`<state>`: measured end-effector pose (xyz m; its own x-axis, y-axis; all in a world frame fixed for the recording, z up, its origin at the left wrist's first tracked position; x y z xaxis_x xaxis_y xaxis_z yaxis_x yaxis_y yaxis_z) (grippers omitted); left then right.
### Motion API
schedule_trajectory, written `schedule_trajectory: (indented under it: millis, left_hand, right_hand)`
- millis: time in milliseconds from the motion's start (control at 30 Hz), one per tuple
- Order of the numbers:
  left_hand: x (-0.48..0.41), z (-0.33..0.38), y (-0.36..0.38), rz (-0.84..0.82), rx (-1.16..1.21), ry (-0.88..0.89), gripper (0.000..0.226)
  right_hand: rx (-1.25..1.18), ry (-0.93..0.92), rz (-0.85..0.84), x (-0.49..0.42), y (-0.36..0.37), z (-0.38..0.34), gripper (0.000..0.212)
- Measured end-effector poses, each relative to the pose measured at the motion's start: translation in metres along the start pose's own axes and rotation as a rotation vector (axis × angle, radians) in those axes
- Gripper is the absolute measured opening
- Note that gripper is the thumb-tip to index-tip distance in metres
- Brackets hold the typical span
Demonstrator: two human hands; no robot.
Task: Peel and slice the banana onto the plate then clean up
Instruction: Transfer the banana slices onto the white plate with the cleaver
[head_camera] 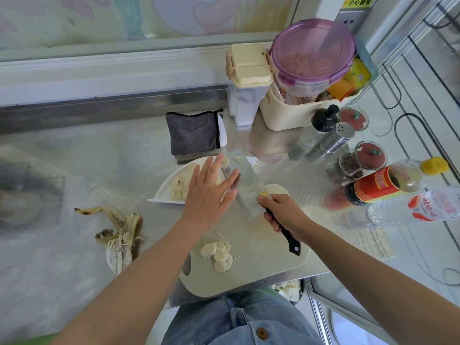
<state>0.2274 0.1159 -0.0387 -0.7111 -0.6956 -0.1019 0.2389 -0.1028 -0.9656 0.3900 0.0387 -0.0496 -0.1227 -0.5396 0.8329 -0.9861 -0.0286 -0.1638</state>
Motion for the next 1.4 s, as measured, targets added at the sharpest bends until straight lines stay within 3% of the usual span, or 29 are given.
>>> schedule_trajectory:
  millis: [233,467,700,900,1000,1233,1400]
  left_hand:
    - [0.016,-0.021,0.005,-0.016,-0.026,-0.243,0.054]
    - [0.007,-0.001,-0.003,-0.008,-0.007,-0.143,0.054]
    - [0.022,-0.022,0.006,-0.065,-0.018,-0.319,0.064]
    - [0.007,0.008,0.001,-0.065,0.000,-0.160,0.063]
    - [0.009,-0.005,0.007,-0.087,0.038,-0.250,0.057]
    - [0.016,-0.022,0.002,-0.088,-0.002,-0.327,0.071]
    - [0.008,0.004,0.002,-0.076,0.027,-0.170,0.061]
  right_hand:
    - [-0.053,0.021,-0.024,0.006,0.001,0.003,0.033]
    - [0.004,0.007,-0.046,0.010,0.008,0.003,0.029]
    - [0.031,0.008,-0.037,0.009,0.010,0.008,0.031]
    - [0.046,-0.010,-0.048,0.010,0.018,0.003,0.030]
    - [0.035,-0.016,-0.046,0.010,0.014,0.003,0.032]
    - [0.049,0.005,-0.026,0.010,0.007,0.012,0.034]
    - [0.052,0.003,-0.039,0.010,0.016,0.006,0.033]
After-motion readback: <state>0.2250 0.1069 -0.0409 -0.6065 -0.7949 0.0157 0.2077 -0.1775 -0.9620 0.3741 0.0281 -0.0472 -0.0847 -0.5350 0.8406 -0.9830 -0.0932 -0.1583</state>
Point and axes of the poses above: each hand's wrist, its own x-axis away from the middle knuckle, its own y-axis out of the palm, z = x × y, the point moved 7 cm from there along -x, towards the middle knuckle, and after that the axes turned 13 degrees about y, right-handed, at the moved point
